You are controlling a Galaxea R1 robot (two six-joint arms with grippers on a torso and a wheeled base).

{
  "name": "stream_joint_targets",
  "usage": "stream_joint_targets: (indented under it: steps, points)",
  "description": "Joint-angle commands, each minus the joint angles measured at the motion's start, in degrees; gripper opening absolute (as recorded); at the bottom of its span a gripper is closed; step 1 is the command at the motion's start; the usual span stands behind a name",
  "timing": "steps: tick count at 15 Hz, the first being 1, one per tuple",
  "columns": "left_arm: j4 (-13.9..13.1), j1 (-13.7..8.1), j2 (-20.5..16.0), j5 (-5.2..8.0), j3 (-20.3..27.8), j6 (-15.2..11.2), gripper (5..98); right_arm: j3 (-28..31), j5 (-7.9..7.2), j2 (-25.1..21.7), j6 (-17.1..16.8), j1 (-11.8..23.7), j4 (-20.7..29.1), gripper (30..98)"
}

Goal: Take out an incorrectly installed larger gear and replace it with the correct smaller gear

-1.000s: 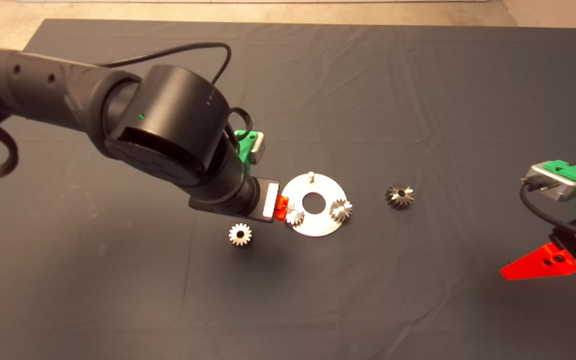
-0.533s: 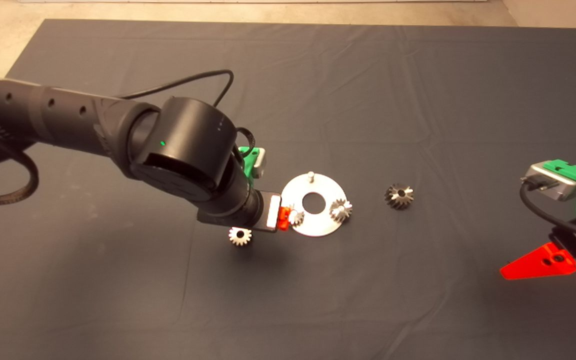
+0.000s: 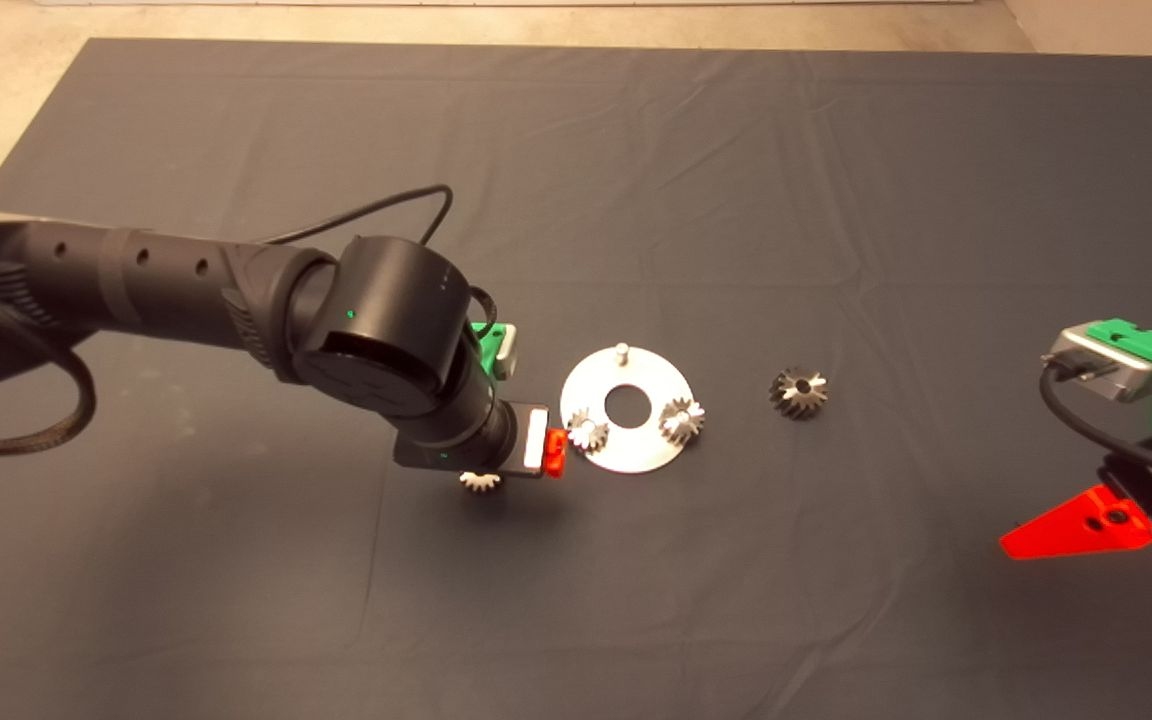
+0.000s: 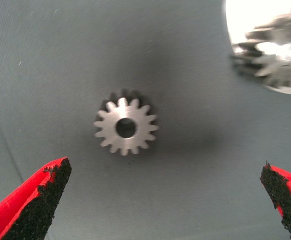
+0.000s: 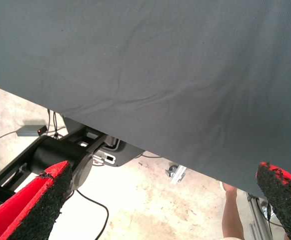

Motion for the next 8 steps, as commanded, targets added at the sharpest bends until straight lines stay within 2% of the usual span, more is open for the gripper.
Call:
stream_joint_targets:
  steps: [1, 4, 8]
  points:
    - [2.2, 0.55, -0.91, 7.57, -0.55, 0.84, 98.2, 0.19, 0.15, 0.04, 0.31, 1.37, 1.86, 97.7]
    - [2.46, 0.8, -0.91, 7.57, -1.08, 1.62, 98.2, 0.19, 0.15, 0.04, 0.31, 1.37, 1.86, 97.7]
    - [4.04, 3.45, -0.91, 7.57, -2.25, 3.12, 98.2, 0.19, 0.15, 0.04, 0.31, 1.37, 1.86, 97.7]
